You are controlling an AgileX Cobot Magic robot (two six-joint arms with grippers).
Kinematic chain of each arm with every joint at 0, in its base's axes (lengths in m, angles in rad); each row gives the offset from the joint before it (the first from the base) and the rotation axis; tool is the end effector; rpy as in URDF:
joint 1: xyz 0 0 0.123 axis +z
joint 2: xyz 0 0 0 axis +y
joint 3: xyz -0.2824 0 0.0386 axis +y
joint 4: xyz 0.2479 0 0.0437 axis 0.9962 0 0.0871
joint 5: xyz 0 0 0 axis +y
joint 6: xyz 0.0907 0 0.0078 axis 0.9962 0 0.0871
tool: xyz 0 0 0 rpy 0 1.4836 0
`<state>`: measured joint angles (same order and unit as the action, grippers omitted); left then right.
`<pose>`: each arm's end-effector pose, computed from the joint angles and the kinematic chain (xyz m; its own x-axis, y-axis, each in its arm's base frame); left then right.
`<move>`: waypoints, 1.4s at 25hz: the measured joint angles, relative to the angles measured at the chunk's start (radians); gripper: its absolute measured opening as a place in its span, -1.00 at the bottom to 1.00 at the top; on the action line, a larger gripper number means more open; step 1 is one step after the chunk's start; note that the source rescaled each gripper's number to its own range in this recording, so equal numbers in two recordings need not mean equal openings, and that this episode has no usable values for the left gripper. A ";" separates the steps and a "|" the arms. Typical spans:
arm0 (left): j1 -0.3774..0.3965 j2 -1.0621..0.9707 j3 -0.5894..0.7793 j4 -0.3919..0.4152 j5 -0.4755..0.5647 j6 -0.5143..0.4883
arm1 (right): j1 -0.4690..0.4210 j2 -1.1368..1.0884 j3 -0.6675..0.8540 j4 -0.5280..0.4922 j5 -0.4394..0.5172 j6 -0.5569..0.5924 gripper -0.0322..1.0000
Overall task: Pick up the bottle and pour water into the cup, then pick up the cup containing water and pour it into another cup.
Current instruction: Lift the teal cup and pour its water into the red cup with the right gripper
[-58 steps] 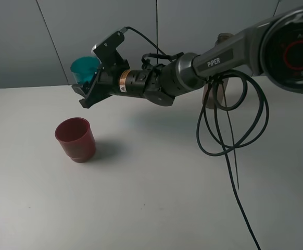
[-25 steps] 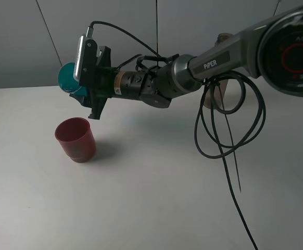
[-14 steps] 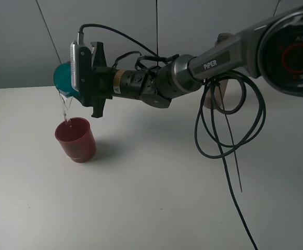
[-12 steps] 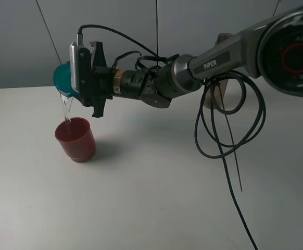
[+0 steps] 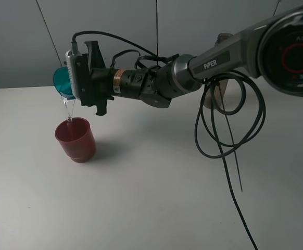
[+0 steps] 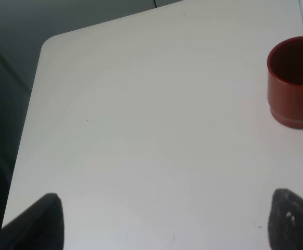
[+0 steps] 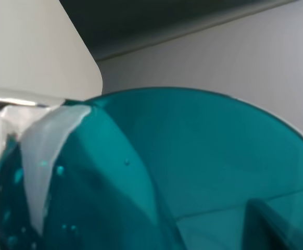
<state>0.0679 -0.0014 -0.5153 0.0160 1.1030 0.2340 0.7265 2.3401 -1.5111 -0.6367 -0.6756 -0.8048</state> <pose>-0.0087 0.0007 0.2780 -0.4829 0.2066 -0.8510 0.0360 0.9756 0.2164 0.3567 0.3622 0.1314 0.8342 -0.4642 -0.2977 -0.3363 -0.0004 -0.9418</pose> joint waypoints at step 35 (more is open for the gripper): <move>0.000 0.000 0.000 0.000 0.000 0.000 | 0.000 0.000 -0.006 0.075 -0.070 -0.448 -0.88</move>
<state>0.0679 -0.0014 -0.5153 0.0160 1.1030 0.2340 0.7265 2.3401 -1.5172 -0.5615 -0.7455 -1.2527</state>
